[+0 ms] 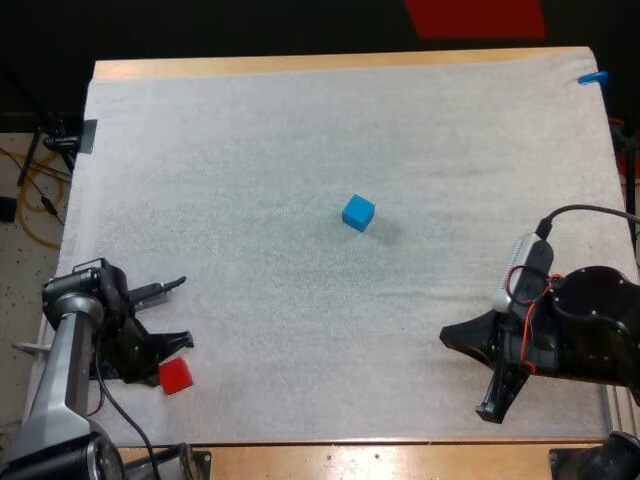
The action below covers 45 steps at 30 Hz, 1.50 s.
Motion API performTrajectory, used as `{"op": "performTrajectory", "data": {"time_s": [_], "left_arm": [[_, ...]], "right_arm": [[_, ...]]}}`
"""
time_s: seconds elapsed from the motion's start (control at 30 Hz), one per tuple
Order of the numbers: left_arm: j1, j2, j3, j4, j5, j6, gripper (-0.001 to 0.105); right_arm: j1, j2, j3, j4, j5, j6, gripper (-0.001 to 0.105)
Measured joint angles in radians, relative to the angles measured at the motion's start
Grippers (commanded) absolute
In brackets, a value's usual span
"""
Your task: Stack red cube on blue cube
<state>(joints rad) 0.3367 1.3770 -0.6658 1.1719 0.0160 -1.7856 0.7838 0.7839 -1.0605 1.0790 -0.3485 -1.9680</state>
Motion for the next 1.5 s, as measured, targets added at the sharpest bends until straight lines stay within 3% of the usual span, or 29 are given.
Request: {"op": "performTrajectory", "data": {"time_s": [0.2, 0.37, 0.8, 1.3, 1.5], "left_arm": [[0.0, 0.0, 0.0, -0.026, 0.117, -0.018, 0.0], [-0.027, 0.0, 0.0, -0.026, 0.15, -0.029, 0.0], [-0.309, 0.0, 0.0, -0.09, 0.229, -0.167, 0.0], [-0.656, 0.011, 0.0, -0.334, 0.404, -0.427, 0.0], [-0.75, 0.018, -0.031, -0.372, 0.438, -0.422, 0.0]], "right_arm": [[0.0, 0.0, 0.0, 0.0, 0.0, 0.002, 0.0], [0.0, 0.0, 0.0, 0.0, 0.0, 0.002, 0.0], [0.0, 0.0, 0.0, -0.022, 0.0, 0.002, 0.0], [0.0, 0.0, 0.0, -0.022, 0.0, 0.002, 0.0], [0.0, 0.0, 0.0, -0.022, 0.0, 0.002, 0.0]]}}
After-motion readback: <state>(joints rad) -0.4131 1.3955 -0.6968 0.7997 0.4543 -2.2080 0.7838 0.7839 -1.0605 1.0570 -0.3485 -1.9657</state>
